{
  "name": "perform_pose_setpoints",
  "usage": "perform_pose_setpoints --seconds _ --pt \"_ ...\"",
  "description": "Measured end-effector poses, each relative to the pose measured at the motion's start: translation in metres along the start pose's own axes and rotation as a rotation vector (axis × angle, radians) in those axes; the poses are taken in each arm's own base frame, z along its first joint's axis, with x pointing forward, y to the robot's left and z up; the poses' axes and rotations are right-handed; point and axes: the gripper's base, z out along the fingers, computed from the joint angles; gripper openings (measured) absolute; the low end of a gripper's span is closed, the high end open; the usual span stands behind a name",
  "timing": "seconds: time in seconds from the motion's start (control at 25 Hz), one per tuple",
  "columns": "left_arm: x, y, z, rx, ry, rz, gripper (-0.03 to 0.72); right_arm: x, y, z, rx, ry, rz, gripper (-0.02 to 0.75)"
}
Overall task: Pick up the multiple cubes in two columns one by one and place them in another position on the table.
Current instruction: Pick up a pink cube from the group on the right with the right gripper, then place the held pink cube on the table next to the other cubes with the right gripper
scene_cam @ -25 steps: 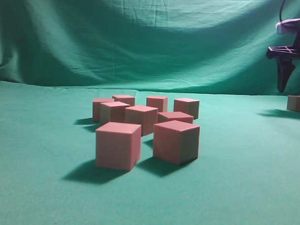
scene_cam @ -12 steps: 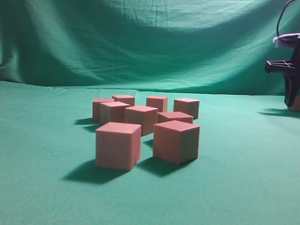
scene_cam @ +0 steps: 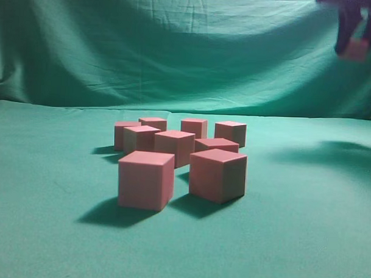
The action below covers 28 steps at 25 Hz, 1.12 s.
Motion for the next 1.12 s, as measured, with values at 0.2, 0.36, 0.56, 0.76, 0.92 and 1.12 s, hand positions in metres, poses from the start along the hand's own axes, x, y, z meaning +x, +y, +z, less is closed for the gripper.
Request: perform_pose_setpoints --seconds 0.2,0.36,0.56,0.76,0.92,1.12 --pt "0.000 0.000 0.000 0.000 0.000 0.000 0.000 0.004 0.041 -0.077 -0.052 -0.053 -0.085 0.255" --pt "0.000 0.000 0.000 0.000 0.000 0.000 0.000 0.030 0.095 -0.152 -0.142 -0.063 -0.222 0.255" --pt "0.000 0.000 0.000 0.000 0.000 0.000 0.000 0.076 0.149 -0.171 -0.232 0.014 -0.329 0.255" --pt "0.000 0.000 0.000 0.000 0.000 0.000 0.000 0.148 0.205 -0.146 -0.311 0.130 -0.501 0.255" --pt "0.000 0.000 0.000 0.000 0.000 0.000 0.000 0.196 0.249 -0.134 -0.384 0.152 -0.657 0.255" --pt "0.000 0.000 0.000 0.000 0.000 0.000 0.000 0.232 0.293 -0.110 -0.424 0.178 -0.754 0.255"
